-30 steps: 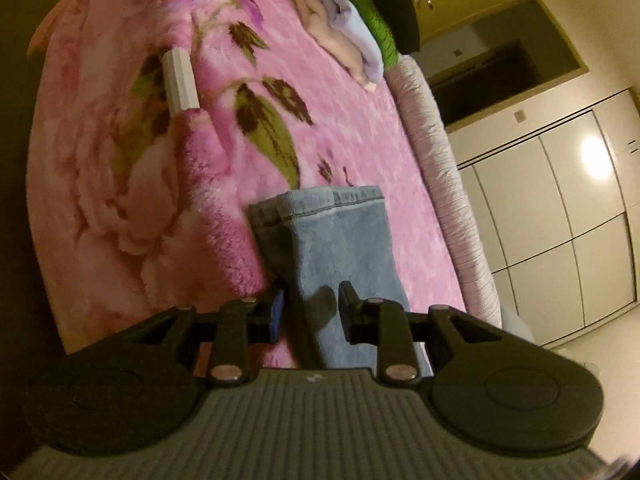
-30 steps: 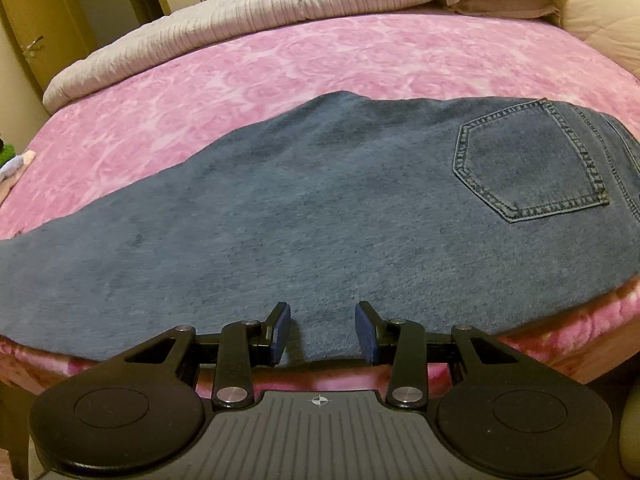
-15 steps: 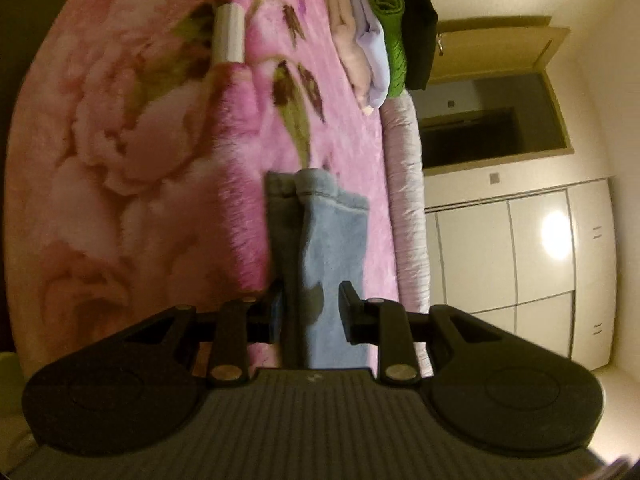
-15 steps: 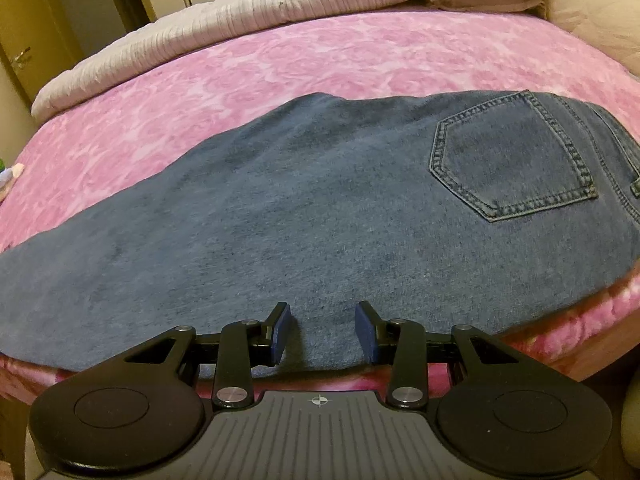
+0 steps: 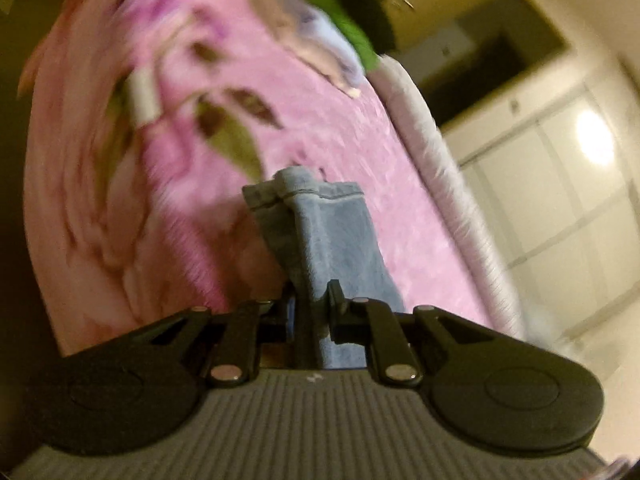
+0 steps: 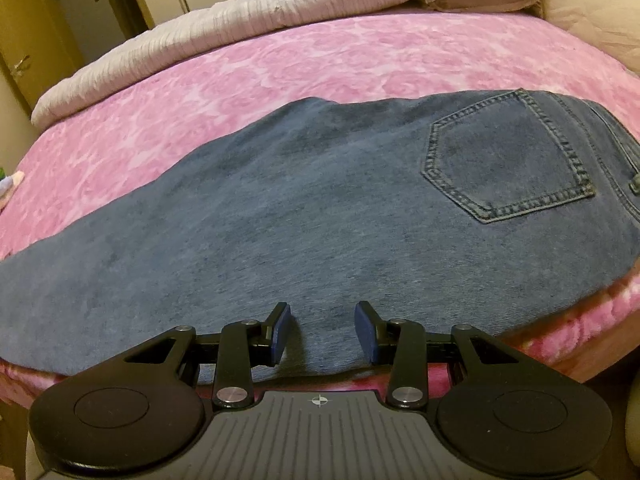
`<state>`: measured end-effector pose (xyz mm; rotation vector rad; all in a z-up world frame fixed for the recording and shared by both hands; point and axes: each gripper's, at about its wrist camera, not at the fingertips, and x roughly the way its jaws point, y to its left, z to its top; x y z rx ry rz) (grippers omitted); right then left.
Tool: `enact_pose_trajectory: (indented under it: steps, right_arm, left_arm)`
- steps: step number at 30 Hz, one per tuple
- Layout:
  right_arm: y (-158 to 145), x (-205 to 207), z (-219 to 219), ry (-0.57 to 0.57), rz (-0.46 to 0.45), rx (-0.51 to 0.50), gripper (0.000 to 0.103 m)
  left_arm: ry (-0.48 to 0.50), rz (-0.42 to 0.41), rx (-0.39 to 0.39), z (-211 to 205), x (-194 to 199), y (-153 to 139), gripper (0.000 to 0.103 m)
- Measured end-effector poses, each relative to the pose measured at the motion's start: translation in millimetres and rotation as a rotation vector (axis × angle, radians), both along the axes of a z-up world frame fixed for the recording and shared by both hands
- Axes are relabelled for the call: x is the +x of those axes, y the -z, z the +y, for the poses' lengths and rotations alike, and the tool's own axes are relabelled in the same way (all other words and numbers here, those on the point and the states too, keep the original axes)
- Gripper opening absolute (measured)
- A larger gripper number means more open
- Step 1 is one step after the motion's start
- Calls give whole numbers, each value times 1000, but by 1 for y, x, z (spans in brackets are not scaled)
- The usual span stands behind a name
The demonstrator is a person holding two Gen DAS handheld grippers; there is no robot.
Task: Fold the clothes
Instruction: 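Grasp the leg hems with the left gripper, then fold the leg hems toward the waistband with the left gripper while the right grasps the waistband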
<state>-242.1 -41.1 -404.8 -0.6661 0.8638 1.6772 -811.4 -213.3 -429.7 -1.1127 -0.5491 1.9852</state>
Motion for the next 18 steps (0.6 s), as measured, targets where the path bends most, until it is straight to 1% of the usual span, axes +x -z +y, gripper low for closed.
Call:
enact_pose_trajectory:
  steps: [2,5,7,10,12,14,15,17,18]
  right_arm:
    - [-1,6,-1,17,6,5,40]
    - [-3,19,-2,54,13,13,40]
    - [-4,29,-3,82,21,18,40]
    - [-5,47,-6,133,31,21,40]
    - [-6,58,-9,163,40,27,40]
    - [-8,69,-12,192,59,33,40]
    - [-9,74,-14,202,73,36,40]
    - [-10,81,-16,219,93,35,40]
    - [-10,83,-16,225,101,32,40]
  left_arm:
    - [43,98,-66,11,10,-19,9]
    - [142,294,-140,34,40,-50,7]
    - [243,412,-136,49,74,-69,5]
    - [426,551,-86,70,141,-87,5]
    - [547,610,-54,83,186,-89,6]
    - [677,609,-46,94,227,-76,7]
    - [749,600,-68,101,246,-66,8]
    - [898,577,-135,114,284,-41,10]
    - [935,609,-165,115,298,-34,12]
